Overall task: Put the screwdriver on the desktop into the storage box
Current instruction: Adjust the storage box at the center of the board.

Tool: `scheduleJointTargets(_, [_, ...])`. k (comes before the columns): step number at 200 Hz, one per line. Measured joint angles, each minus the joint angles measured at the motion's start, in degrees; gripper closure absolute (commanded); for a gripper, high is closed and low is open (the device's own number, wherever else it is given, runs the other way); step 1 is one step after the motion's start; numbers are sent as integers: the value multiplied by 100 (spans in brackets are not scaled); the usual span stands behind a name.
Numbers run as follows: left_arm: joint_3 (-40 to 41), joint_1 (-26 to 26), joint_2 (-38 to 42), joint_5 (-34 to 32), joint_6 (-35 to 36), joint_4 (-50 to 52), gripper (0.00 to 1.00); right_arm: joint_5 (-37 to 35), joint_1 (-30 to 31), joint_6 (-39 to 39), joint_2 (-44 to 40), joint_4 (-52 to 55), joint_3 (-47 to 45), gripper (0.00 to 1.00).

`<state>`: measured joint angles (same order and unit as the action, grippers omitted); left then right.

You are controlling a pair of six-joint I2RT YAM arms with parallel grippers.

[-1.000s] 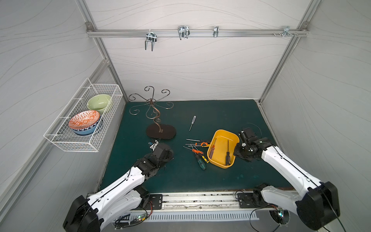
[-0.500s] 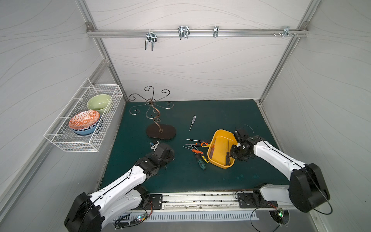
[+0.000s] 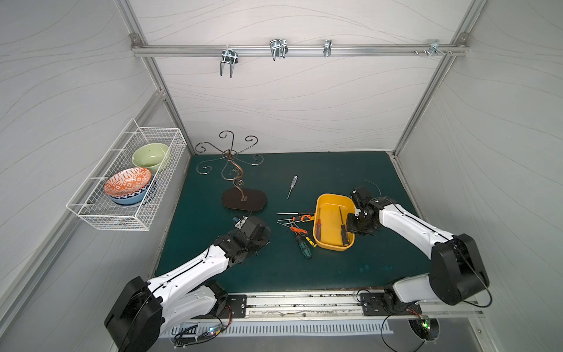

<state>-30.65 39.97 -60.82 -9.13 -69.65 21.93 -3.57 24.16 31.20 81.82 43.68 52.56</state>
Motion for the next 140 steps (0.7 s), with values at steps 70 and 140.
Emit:
scheduleJointTargets(70, [-848,916,-1137,-52,-885,92,50,-330,-94,-79,-579,35,-42,55])
scheduleJointTargets(140, [-1808,1482,-2232,-28,-1296,407,48,-658,-234,90,-1674,293,-284,55])
